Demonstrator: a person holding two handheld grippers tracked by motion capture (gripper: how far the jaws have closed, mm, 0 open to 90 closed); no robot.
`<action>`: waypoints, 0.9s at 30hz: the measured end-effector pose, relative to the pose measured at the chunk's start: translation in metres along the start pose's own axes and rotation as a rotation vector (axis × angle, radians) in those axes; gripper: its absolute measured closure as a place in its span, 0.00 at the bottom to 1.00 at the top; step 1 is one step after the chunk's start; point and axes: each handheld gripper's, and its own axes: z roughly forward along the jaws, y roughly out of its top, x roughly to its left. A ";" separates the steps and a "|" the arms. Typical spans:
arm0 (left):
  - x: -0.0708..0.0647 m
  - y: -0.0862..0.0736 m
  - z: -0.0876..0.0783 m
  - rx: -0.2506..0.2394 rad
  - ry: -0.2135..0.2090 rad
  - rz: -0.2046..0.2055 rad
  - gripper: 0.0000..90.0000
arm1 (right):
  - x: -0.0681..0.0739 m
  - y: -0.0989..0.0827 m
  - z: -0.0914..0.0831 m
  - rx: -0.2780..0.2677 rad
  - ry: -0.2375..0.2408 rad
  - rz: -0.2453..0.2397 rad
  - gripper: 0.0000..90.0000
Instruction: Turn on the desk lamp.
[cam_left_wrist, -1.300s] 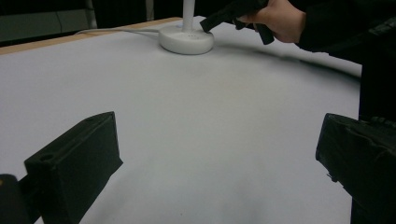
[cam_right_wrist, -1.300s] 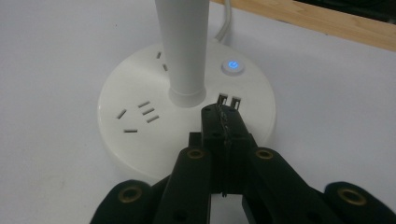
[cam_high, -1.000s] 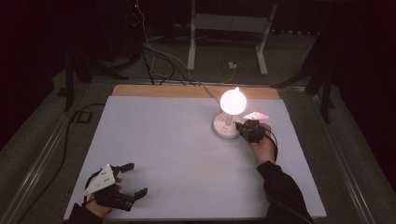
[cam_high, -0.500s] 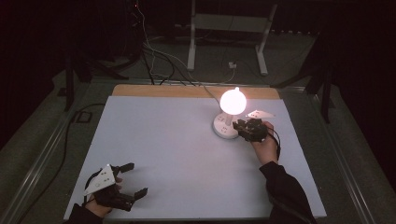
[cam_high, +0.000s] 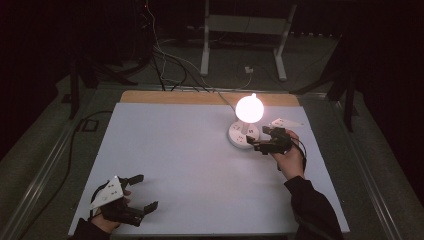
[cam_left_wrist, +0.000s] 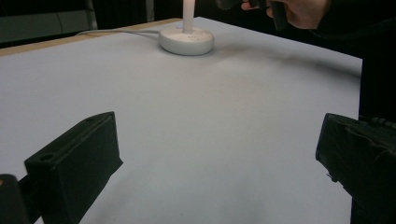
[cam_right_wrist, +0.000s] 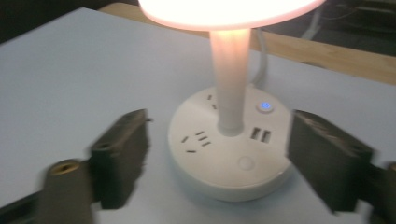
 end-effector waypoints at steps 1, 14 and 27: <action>0.000 0.000 0.000 0.001 0.000 0.000 0.00 | 0.000 0.000 0.000 0.000 0.000 0.000 0.15; 0.000 0.000 0.000 -0.002 -0.002 0.000 0.00 | 0.004 -0.002 -0.022 0.050 0.090 -0.029 0.00; 0.000 0.000 0.000 -0.002 0.001 0.001 0.00 | 0.008 -0.021 -0.040 0.041 0.114 -0.007 0.00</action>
